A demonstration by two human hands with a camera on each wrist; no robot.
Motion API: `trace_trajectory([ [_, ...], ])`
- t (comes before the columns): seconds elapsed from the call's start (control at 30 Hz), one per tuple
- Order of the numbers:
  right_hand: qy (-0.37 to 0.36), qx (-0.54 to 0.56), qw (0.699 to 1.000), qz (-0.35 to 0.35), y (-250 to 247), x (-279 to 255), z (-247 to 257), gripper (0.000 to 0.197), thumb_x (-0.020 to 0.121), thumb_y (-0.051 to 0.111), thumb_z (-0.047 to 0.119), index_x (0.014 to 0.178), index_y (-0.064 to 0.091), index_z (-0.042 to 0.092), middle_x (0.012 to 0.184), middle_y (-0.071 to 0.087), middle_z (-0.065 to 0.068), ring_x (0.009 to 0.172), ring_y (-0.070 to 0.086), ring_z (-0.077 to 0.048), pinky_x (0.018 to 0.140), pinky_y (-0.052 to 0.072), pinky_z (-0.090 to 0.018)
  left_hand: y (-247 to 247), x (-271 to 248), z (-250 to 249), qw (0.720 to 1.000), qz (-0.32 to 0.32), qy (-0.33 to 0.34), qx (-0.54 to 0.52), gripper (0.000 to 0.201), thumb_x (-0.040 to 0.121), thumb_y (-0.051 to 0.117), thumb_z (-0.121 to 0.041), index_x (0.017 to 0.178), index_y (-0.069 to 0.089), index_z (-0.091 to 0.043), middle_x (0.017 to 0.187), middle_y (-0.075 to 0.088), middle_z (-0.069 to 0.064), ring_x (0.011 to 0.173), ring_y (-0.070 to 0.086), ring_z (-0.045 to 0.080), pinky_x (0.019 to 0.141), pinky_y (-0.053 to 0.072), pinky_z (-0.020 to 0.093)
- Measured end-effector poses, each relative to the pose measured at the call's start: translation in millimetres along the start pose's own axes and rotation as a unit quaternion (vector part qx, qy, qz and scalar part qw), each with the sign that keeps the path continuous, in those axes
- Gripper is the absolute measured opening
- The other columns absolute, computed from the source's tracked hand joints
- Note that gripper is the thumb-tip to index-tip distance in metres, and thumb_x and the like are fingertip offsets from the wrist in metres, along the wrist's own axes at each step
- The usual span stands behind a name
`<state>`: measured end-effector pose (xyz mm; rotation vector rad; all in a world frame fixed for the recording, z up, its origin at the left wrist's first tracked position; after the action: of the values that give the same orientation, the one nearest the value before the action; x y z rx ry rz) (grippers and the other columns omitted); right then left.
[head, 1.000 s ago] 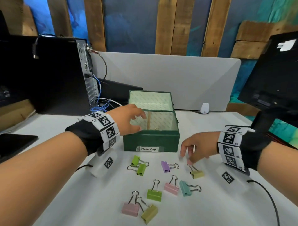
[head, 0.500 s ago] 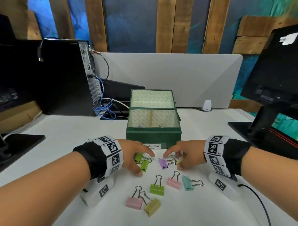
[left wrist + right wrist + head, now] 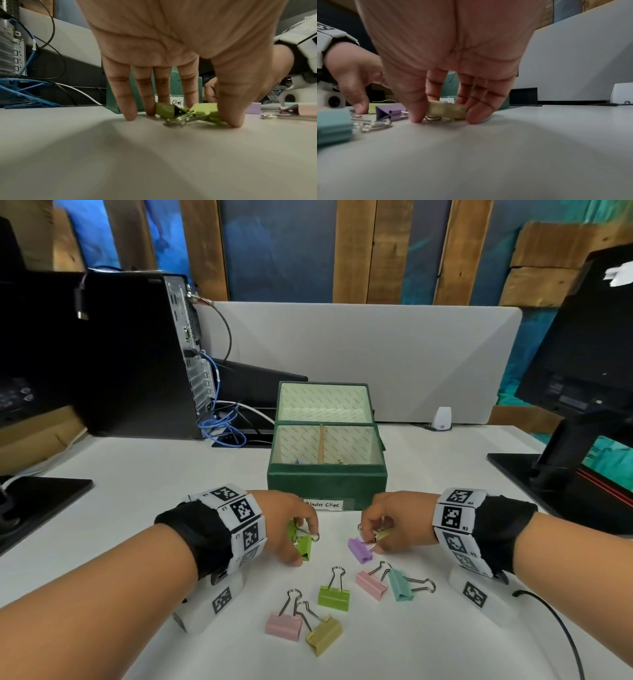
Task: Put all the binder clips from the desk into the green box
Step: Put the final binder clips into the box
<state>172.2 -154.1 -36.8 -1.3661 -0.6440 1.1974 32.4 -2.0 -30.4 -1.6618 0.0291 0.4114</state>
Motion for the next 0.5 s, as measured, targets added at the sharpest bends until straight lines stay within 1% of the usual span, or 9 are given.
trace_trajectory([
  [0.07, 0.001, 0.002, 1.0, 0.002, 0.9, 0.1, -1.2, 0.012, 0.081, 0.066, 0.029, 0.092, 0.063, 0.027, 0.096, 0.048, 0.006, 0.084, 0.05, -0.013, 0.091, 0.049, -0.035, 0.1, -0.2, -0.9, 1.0, 0.0, 0.005, -0.01, 0.043, 0.072, 0.072, -0.04, 0.112, 0.057, -0.041, 0.121, 0.051, -0.013, 0.097, 0.048, 0.008, 0.09, 0.044, 0.026],
  [0.13, 0.003, 0.001, 1.0, 0.01, 1.6, 0.3, -2.0, 0.009, 0.08, 0.066, 0.028, 0.083, 0.058, 0.029, 0.094, 0.05, 0.005, 0.081, 0.049, -0.014, 0.088, 0.048, -0.035, -0.1, 0.5, -1.4, 1.0, 0.007, 0.005, -0.008, 0.043, 0.072, 0.073, -0.04, 0.111, 0.057, -0.04, 0.12, 0.05, -0.012, 0.097, 0.049, 0.008, 0.092, 0.045, 0.027],
  [0.23, 0.012, 0.007, 1.0, 0.017, 2.6, 0.6, -2.9, 0.019, 0.078, 0.065, 0.025, 0.069, 0.049, 0.032, 0.09, 0.054, 0.003, 0.078, 0.049, -0.015, 0.082, 0.049, -0.034, -0.3, 2.9, 0.0, 1.0, 0.014, -0.006, -0.011, 0.045, 0.069, 0.076, -0.042, 0.109, 0.057, -0.037, 0.112, 0.048, -0.012, 0.1, 0.053, 0.012, 0.094, 0.046, 0.03],
  [0.33, 0.019, 0.022, 0.999, 0.024, 2.8, 1.6, -4.2, 0.022, 0.078, 0.065, 0.022, 0.067, 0.048, 0.03, 0.082, 0.055, 0.004, 0.073, 0.049, -0.015, 0.07, 0.045, -0.028, 0.2, 4.6, 1.8, 1.0, 0.012, -0.012, -0.007, 0.042, 0.066, 0.077, -0.043, 0.1, 0.056, -0.034, 0.107, 0.047, -0.012, 0.103, 0.055, 0.016, 0.092, 0.047, 0.032],
  [0.43, 0.015, 0.04, 0.999, 0.033, -1.5, 1.6, -6.4, 0.024, 0.079, 0.066, 0.022, 0.065, 0.049, 0.03, 0.072, 0.051, 0.008, 0.07, 0.047, -0.014, 0.069, 0.041, -0.024, 2.0, 5.5, 2.7, 1.0, 0.008, -0.023, 0.006, 0.034, 0.065, 0.077, -0.045, 0.083, 0.051, -0.032, 0.104, 0.049, -0.012, 0.1, 0.056, 0.017, 0.089, 0.048, 0.031],
  [0.5, 0.012, 0.052, 0.998, 0.039, -6.7, 0.6, -8.1, 0.021, 0.08, 0.067, 0.023, 0.067, 0.052, 0.03, 0.068, 0.05, 0.01, 0.067, 0.045, -0.012, 0.068, 0.04, -0.022, 2.5, 6.3, 4.0, 0.999, 0.01, -0.033, 0.011, 0.032, 0.066, 0.077, -0.045, 0.077, 0.05, -0.031, 0.106, 0.055, -0.01, 0.1, 0.058, 0.018, 0.09, 0.049, 0.032],
])
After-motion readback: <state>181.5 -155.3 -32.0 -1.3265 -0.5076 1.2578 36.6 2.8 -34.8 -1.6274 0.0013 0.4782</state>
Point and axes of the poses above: each hand's wrist, its own x-axis towards the middle knuckle, its own y-axis out of the palm, z = x × y, the point moved 1 cm from there along x, towards the middle knuckle
